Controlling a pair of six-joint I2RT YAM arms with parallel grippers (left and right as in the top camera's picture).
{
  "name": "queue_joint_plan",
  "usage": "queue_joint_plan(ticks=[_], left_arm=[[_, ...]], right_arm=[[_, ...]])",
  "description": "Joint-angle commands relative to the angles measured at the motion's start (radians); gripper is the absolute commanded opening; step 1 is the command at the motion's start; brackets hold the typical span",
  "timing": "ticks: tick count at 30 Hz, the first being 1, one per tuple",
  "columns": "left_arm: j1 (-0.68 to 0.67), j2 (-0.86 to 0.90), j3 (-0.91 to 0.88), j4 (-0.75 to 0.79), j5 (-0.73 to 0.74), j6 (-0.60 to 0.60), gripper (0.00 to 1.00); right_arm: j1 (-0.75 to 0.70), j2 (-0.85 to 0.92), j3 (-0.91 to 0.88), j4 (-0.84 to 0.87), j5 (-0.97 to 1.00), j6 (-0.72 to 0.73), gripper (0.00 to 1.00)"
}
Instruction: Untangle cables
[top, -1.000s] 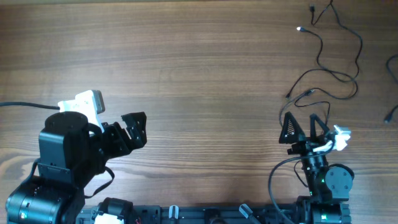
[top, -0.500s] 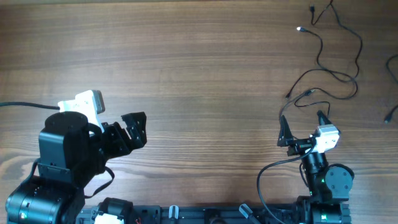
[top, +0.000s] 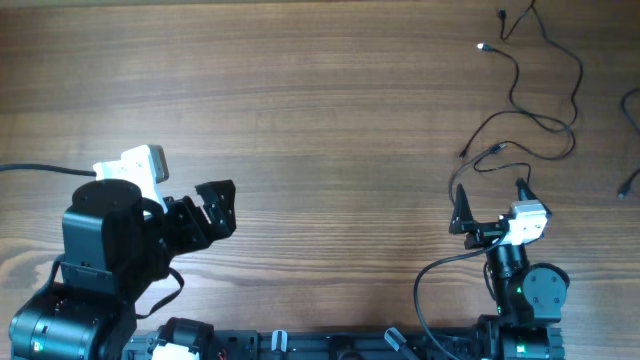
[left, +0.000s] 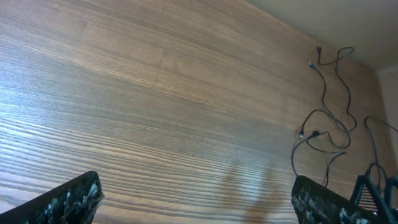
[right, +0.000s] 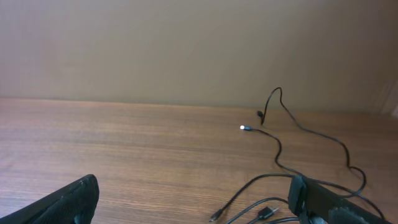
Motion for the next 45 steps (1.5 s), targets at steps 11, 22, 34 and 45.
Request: queue_joint_plan(ticks=[11,22,34,45], left_arm=[[-0.003,-0.002,0.002,0.003,-0.01,0.016,1.0],[-0.003,-0.002,0.002,0.003,-0.01,0.015,1.0],[-0.003,-0.002,0.002,0.003,-0.01,0.015,1.0],[-0.003,-0.002,0.002,0.003,-0.01,0.015,1.0]], right_arm=[[0.006,-0.013,-0.002,0.007,0.01,-0.048,1.0],[0.006,-0.013,-0.002,0.008,0.01,-0.048,1.0],[0.006,-0.013,-0.002,0.007,0.01,-0.048,1.0],[0.006,-0.013,-0.001,0.006,0.01,-0.048,1.0]])
